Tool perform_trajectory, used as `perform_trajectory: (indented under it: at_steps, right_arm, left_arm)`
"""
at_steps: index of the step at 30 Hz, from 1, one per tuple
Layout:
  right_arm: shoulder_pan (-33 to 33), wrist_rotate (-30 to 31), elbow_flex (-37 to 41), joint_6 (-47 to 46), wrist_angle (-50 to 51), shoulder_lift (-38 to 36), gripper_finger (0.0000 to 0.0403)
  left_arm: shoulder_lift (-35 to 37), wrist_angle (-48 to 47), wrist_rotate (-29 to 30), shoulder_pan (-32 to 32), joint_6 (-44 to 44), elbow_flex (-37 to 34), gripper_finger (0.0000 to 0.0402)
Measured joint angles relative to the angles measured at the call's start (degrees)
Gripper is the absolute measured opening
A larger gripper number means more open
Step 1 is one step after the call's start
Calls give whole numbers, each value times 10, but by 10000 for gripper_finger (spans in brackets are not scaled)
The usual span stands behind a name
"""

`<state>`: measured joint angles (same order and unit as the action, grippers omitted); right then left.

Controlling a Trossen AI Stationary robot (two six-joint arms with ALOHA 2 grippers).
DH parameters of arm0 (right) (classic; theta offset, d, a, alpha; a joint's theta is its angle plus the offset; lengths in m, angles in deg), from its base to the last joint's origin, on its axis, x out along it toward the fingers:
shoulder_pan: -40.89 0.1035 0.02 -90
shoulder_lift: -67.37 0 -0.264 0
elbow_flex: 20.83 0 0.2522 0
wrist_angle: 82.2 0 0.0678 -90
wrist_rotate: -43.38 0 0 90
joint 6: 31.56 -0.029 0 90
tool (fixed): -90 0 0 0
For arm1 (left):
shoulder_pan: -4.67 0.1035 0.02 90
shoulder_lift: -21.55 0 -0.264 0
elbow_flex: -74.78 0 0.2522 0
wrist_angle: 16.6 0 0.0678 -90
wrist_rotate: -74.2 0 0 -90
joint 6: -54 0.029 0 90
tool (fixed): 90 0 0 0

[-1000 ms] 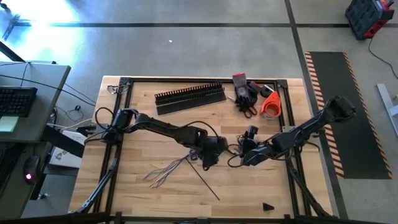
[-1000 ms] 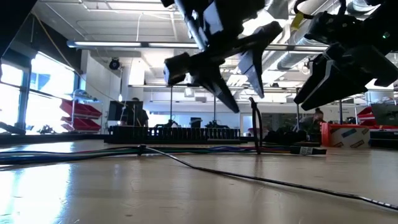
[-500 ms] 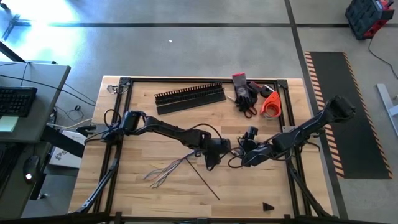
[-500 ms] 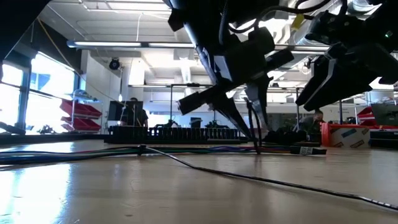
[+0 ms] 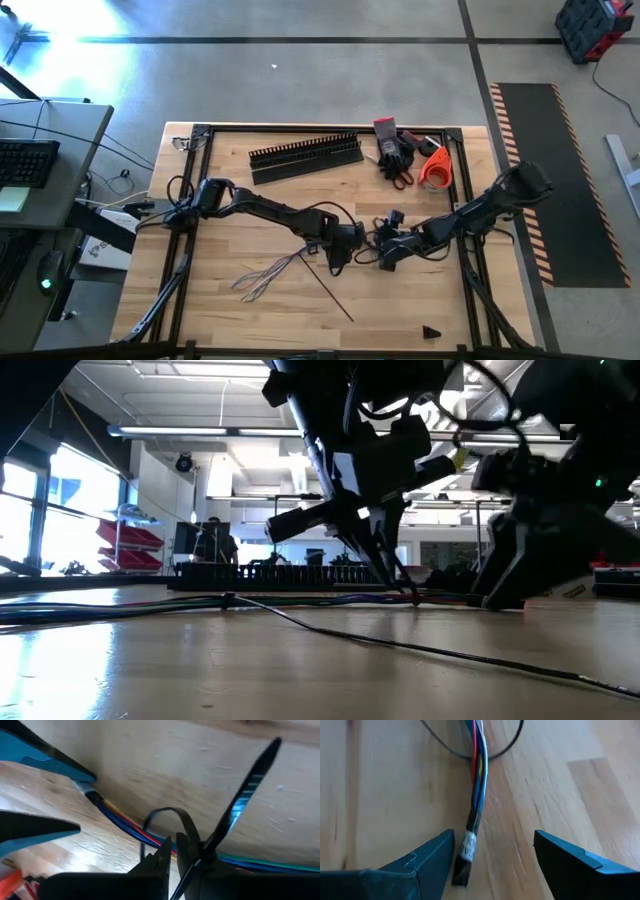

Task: Ziptie cables
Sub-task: Wrap the black zip tie around the colored cable bundle

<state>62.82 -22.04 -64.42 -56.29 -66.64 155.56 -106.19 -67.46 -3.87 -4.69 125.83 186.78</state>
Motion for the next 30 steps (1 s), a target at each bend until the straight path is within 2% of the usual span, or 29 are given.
perform_trajectory:
  at_steps: [2, 4, 8, 10, 12, 15, 17, 20, 23, 26, 30]
  right_arm:
    - [-9, -19, -2, -1, -12, 21, 247]
    - [-13, -29, -3, 14, -27, 37, 218]
    - [-14, -30, -3, 77, -37, 37, 111]
    - [-18, -25, -2, 123, -31, 23, 47]
    - [-24, -15, 0, 188, -17, 9, 15]
    - [-46, -3, 1, 266, -2, -5, 18]
    - [-70, -9, 1, 307, 6, -7, 15]
    - [-104, -40, 0, 327, 18, -8, 6]
    - [-126, -47, 0, 325, 23, -9, 7]
    - [-138, -46, 0, 325, 18, -9, 31]
    - [-145, -37, 0, 310, 23, -10, 97]
  left_arm:
    - [0, -8, 7, -2, -4, 0, 2]
    - [2, -18, 8, -3, -10, 0, 1]
    - [2, -62, -23, -4, -50, 27, 0]
    - [2, -94, -62, -1, -89, 52, 0]
    - [3, -111, -109, 4, -128, 75, 0]
    - [5, -124, -163, 13, -169, 98, 0]
    - [5, -118, -172, 19, -176, 101, 0]
    - [3, -112, -170, 25, -178, 101, 0]
    - [0, -110, -178, 34, -191, 101, 0]
    - [-4, -106, -208, 43, -205, 101, 0]
    - [-4, -91, -226, 56, -227, 101, 0]
